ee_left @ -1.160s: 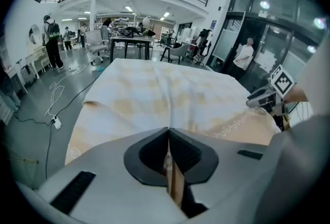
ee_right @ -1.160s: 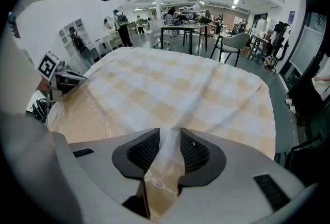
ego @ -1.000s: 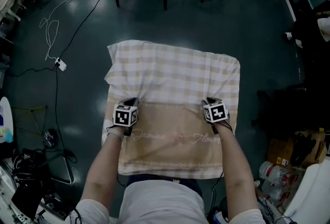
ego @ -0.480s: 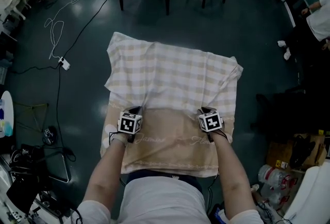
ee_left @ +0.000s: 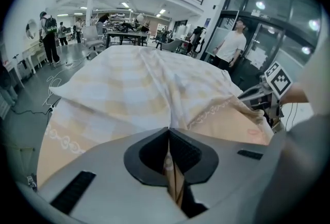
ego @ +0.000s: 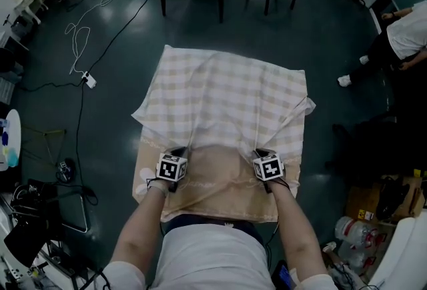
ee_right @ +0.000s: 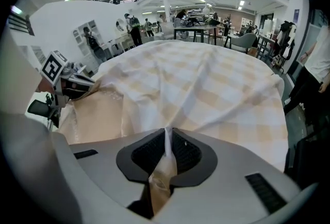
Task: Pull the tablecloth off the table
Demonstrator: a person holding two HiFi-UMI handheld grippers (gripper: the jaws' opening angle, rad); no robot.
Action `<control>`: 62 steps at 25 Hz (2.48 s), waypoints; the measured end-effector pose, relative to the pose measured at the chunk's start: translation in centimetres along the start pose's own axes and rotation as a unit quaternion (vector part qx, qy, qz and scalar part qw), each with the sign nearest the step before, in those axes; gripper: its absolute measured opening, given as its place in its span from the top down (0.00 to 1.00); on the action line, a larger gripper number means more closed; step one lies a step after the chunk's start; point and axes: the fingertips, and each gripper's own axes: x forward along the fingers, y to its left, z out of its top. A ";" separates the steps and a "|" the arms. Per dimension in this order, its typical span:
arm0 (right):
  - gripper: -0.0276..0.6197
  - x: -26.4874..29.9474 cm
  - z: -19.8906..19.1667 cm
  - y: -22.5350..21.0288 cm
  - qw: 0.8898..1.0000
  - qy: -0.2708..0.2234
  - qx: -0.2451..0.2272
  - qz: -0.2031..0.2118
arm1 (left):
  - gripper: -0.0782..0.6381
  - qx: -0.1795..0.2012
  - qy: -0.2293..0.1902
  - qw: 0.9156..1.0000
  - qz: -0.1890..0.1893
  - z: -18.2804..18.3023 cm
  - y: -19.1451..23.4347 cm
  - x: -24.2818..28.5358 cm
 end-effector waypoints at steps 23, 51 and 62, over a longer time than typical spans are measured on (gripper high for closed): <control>0.87 -2.5 -6.6 8.0 0.999 -0.004 0.005 0.052 | 0.87 0.047 0.025 0.999 0.004 -7.2 -5.8 -2.7; 0.59 -4.2 -0.2 -6.1 0.978 0.111 -0.092 0.149 | 0.87 0.035 0.054 0.998 0.002 -7.4 -6.4 -3.1; 0.59 -2.8 7.3 -17.3 0.997 0.052 -0.060 -0.008 | 0.87 0.022 0.050 0.998 -0.015 -7.5 -6.2 -3.1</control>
